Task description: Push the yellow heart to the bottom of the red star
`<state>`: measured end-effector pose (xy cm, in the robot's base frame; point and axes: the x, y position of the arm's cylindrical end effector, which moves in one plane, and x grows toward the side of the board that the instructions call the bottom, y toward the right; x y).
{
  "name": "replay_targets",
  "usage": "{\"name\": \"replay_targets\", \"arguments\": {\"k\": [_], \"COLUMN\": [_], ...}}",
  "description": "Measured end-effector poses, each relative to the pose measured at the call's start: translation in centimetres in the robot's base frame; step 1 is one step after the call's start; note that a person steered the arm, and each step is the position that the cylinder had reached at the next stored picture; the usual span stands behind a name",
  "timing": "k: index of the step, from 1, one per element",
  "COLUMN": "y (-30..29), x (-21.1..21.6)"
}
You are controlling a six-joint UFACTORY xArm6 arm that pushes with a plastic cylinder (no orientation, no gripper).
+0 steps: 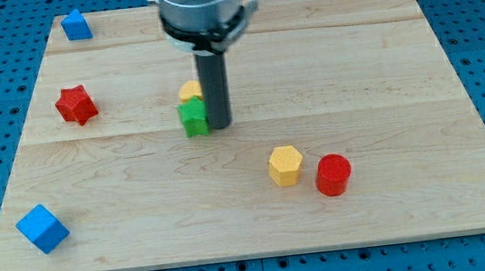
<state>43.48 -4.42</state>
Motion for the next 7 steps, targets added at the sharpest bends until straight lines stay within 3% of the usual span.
{"name": "replay_targets", "arguments": {"k": [3, 5, 7], "y": [-0.4, -12.7, -14.0], "x": [-5.6, -4.7, -1.0]}}
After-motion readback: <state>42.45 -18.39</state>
